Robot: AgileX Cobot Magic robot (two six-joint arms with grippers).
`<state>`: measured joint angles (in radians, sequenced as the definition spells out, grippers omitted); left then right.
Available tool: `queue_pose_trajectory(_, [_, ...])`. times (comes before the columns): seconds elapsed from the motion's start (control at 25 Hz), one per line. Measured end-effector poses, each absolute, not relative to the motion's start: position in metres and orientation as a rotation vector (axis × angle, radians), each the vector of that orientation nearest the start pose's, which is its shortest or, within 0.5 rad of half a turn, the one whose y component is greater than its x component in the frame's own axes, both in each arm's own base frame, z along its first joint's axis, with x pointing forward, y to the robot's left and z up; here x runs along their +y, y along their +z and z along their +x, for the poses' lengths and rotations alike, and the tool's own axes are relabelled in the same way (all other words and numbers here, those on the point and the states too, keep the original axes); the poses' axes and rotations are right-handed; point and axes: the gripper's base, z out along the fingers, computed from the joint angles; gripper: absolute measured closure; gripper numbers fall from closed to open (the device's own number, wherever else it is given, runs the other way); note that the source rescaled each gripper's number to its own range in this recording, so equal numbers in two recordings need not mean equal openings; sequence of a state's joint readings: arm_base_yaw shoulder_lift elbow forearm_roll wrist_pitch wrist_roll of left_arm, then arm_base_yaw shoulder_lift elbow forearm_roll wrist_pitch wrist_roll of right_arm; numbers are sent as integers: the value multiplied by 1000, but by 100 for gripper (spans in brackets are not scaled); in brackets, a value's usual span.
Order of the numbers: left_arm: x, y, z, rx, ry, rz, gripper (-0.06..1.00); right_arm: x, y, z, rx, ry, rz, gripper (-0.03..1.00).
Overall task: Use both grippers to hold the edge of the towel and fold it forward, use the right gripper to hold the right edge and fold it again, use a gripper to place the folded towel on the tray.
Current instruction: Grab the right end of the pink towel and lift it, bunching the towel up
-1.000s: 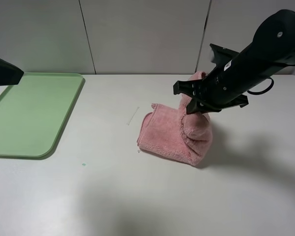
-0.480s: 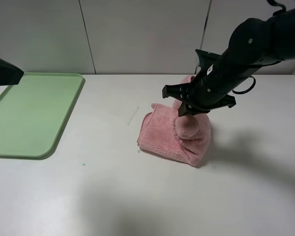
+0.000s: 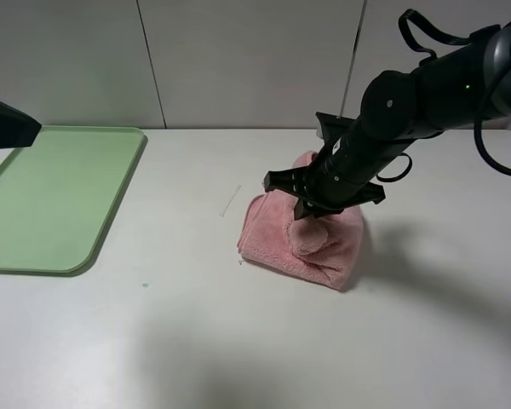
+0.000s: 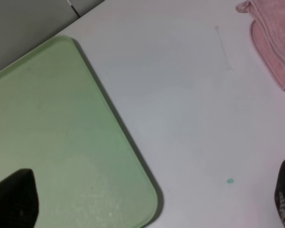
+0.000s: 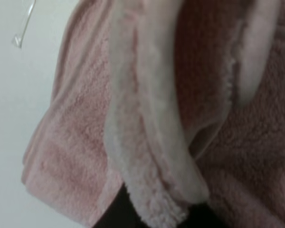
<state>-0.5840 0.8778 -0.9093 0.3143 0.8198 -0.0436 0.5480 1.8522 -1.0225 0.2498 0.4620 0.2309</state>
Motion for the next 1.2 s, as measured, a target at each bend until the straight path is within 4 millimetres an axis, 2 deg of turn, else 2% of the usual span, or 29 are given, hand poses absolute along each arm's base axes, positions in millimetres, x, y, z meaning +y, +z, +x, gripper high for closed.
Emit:
queue_pose_trajectory(0.32, [-74, 361, 149, 2111, 33, 710, -5, 201, 146, 292, 2776, 417, -197, 89])
queue_pose_trajectory(0.4, [-74, 361, 149, 2111, 33, 710, -5, 202, 146, 291, 2767, 418, -210, 85])
queue_pose_trajectory(0.48, [-74, 361, 149, 2111, 33, 710, -5, 203, 146, 292, 2748, 420, -234, 68])
queue_pose_trajectory(0.56, [-74, 361, 149, 2111, 33, 710, -5, 205, 147, 292, 2728, 418, -269, 31])
queue_pose_trajectory(0.6, [-74, 361, 149, 2111, 33, 710, -5, 205, 147, 293, 2718, 419, -278, 19])
queue_pose_trajectory(0.64, [-74, 361, 149, 2111, 33, 710, -5, 206, 147, 293, 2713, 421, -281, 10])
queue_pose_trajectory(0.72, [-74, 361, 149, 2111, 33, 710, -5, 207, 148, 294, 2692, 425, -291, 1])
queue_pose_trajectory(1.0, [-74, 361, 149, 2111, 33, 710, -5, 210, 149, 293, 2687, 445, -275, -3])
queue_pose_trajectory(1.2, [-74, 361, 149, 2111, 33, 710, -5, 217, 161, 288, 2641, 478, -297, -3])
